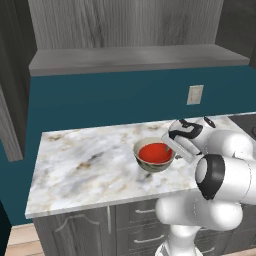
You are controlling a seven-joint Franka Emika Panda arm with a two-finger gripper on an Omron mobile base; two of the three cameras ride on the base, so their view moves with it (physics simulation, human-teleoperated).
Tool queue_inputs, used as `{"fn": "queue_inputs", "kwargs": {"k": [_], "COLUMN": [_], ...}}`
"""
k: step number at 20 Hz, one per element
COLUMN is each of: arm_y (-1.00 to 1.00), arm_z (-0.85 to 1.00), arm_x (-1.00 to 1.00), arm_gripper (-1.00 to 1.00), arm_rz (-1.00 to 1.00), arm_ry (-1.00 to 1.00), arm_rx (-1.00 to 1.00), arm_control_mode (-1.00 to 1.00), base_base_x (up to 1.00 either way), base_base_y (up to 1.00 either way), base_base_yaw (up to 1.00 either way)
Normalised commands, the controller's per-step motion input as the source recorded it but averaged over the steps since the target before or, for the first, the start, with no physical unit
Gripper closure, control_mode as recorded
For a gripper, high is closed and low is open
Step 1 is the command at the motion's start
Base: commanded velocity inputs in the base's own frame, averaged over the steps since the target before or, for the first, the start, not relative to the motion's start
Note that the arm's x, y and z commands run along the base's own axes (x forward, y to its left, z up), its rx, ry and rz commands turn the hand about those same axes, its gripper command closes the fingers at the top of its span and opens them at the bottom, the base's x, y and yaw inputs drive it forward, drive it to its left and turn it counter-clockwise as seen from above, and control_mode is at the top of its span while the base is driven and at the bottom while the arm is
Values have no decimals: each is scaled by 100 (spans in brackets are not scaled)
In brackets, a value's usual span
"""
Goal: Pick up the bowls on the counter and stack them on top of one another in the open cabinet. Place the smaller bowl on top of the larger bowl.
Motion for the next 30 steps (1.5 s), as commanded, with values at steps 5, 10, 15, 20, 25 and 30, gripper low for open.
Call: {"fn": "queue_inputs", "kwargs": {"k": [5, 10, 15, 20, 25, 30], "arm_y": [14, 3, 0, 0, 0, 0], "arm_z": [-2, 0, 0, 19, 41, 47], "arm_x": [-1, 0, -15, -32, -29, -28], "arm_gripper": [100, 100, 100, 100, 100, 100], "arm_rz": [0, 0, 0, 0, 0, -5], "arm_ry": [0, 0, -3, -13, -12, -1], "arm_rx": [0, 0, 0, 0, 0, 0], "arm_control_mode": [-100, -100, -100, -100, -100, -100], "base_base_x": [0, 0, 0, 0, 0, 0], "base_base_y": [0, 0, 0, 0, 0, 0], "base_base_yaw": [0, 0, 0, 0, 0, 0]}}
